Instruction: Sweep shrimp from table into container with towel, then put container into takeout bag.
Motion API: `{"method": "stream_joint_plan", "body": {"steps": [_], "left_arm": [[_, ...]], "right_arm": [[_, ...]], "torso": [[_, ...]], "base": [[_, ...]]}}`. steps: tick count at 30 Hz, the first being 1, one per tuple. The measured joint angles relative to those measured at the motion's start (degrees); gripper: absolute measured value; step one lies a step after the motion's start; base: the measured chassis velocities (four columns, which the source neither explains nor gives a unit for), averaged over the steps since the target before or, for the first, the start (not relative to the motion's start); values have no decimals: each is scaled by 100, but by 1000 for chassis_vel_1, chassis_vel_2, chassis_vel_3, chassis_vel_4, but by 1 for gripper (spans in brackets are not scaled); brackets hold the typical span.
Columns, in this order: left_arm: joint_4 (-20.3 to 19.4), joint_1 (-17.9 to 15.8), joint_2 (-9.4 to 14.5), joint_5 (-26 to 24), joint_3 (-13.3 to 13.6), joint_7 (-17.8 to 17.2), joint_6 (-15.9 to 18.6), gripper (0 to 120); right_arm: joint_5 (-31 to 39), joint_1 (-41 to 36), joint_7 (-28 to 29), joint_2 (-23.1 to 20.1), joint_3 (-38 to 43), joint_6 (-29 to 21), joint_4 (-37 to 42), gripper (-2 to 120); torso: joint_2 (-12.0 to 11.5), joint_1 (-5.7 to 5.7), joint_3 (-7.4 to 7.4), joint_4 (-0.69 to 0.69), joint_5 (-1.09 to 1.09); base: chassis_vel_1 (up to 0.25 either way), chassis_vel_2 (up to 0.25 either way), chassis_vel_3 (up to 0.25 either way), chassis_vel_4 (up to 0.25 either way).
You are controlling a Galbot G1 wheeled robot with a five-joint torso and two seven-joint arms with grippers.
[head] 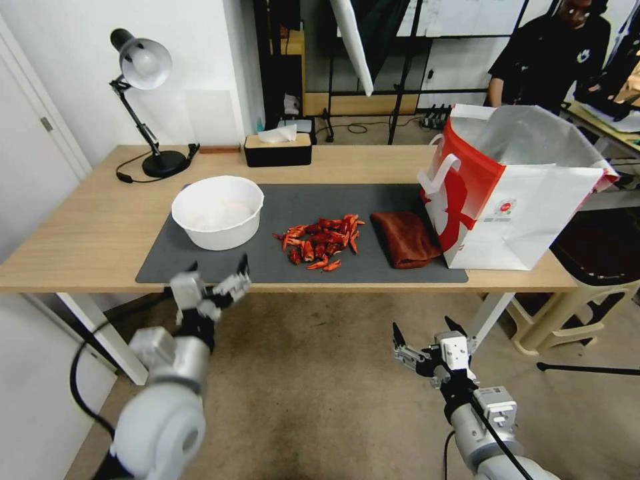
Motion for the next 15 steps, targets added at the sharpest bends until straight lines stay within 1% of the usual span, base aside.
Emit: {"method": "stream_joint_plan", "body": {"steps": [2, 3, 4, 6, 7, 10, 11, 12, 13, 14, 15], "left_arm": [[189, -211, 256, -122, 2, 47, -17, 100], [189, -211, 256, -122, 2, 47, -17, 100], [279, -302, 387, -156, 10, 78, -17, 100], [499, -566, 726, -223, 33, 231, -19, 100], [499, -566, 726, -223, 33, 231, -19, 100], [802, -930, 1294, -241, 99, 710, -95, 100], [802, -930, 1294, -241, 99, 710, -95, 100], [913, -1077, 1495, -241, 120, 936, -119, 100], [1033, -1240, 1700, -241, 128, 1216, -125, 100], [1033, -1240, 1700, -241, 128, 1216, -125, 100], [1161, -1432, 1917, -238, 129, 1504, -120, 100]], "right_arm": [[-25, -28, 0, 12, -21, -47, 3, 100], [-25, -28, 0, 12, -21, -47, 3, 100], [-39, -38, 0, 17, -24, -57, 4, 100], [-68, -55, -2, 32, -26, -80, 10, 100], [-68, -55, -2, 32, -26, -80, 10, 100], [-89, -64, -2, 41, -27, -100, 37, 100], [-89, -64, -2, 41, -27, -100, 37, 100], [-94, -64, -2, 40, -27, -105, 38, 100], [-98, -57, -2, 34, -31, -112, 38, 100], [-98, -57, -2, 34, -31, -112, 38, 100], [-101, -52, -2, 31, -36, -115, 27, 100]], "torso": [[0, 0, 0, 1, 0], [0, 0, 0, 1, 0], [0, 0, 0, 1, 1], [0, 0, 0, 1, 0], [0, 0, 0, 1, 0], [0, 0, 0, 1, 0], [0, 0, 0, 1, 0], [0, 0, 0, 1, 1], [0, 0, 0, 1, -2], [0, 0, 0, 1, -2], [0, 0, 0, 2, -1]], "base": [[0, 0, 0, 0], [0, 0, 0, 0], [0, 0, 0, 0], [0, 0, 0, 0], [0, 0, 0, 0], [0, 0, 0, 0], [0, 0, 0, 0], [0, 0, 0, 0], [0, 0, 0, 0], [0, 0, 0, 0], [0, 0, 0, 0]]}}
